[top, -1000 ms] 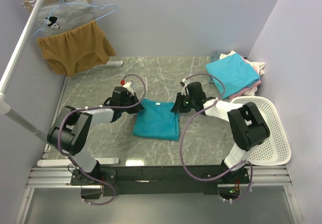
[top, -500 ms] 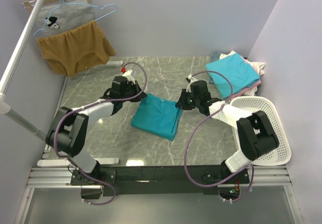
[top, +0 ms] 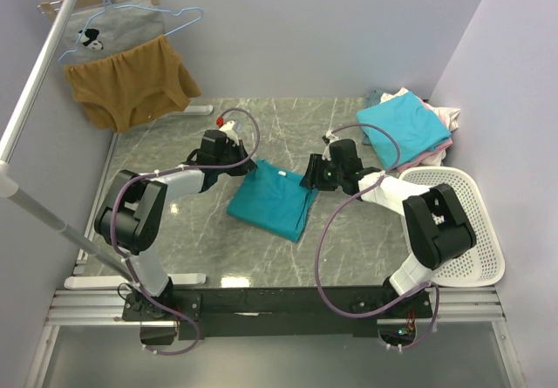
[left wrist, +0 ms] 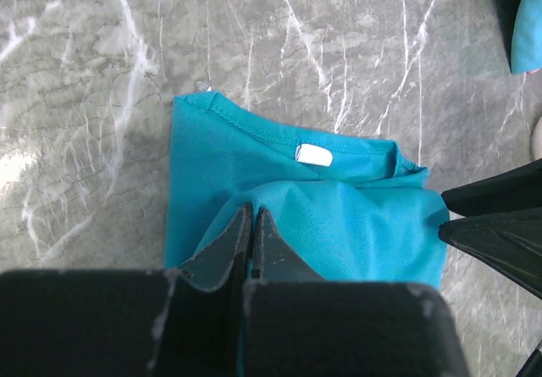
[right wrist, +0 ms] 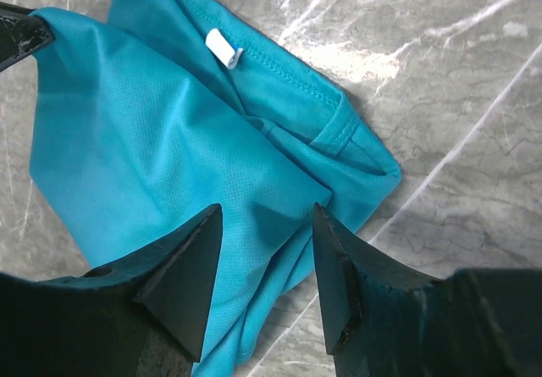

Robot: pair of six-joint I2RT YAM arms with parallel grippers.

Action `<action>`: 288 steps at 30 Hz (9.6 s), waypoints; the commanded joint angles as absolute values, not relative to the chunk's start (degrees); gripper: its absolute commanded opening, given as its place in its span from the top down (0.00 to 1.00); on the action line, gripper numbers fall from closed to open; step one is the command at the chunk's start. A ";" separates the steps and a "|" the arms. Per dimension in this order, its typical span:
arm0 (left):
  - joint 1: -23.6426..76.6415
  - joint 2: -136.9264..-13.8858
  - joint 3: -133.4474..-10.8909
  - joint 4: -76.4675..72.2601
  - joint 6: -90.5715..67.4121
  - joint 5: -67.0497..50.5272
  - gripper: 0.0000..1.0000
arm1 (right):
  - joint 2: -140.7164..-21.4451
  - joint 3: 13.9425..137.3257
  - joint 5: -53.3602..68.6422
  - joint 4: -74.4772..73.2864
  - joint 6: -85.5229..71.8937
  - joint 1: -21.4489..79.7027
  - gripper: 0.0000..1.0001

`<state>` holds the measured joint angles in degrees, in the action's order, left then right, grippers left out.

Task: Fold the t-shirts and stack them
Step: Smooth out wrinkles on the folded tshirt, then put the neatly folded tshirt into the corner of the board with the right arm

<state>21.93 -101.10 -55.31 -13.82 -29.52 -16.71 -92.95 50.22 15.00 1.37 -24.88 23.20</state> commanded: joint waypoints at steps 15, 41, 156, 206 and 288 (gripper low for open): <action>21.71 -103.09 -58.62 -15.12 -28.30 -21.00 0.99 | -97.29 52.56 19.95 2.99 -26.37 22.76 0.77; 21.71 -108.27 -68.19 -19.07 -27.78 -23.47 0.99 | -86.04 46.40 5.89 5.27 -24.43 21.62 1.00; 23.64 -112.75 -73.91 -8.79 -30.06 -27.77 0.01 | -92.19 51.77 19.68 -0.09 -32.25 32.87 0.40; 31.82 -86.59 -34.11 -16.87 -35.07 -23.29 0.01 | -115.06 76.65 11.33 -5.11 -26.64 20.57 0.38; 21.36 -91.05 -42.27 -22.50 -35.95 -27.33 0.00 | -101.94 76.82 -4.21 13.52 -29.62 -5.88 1.00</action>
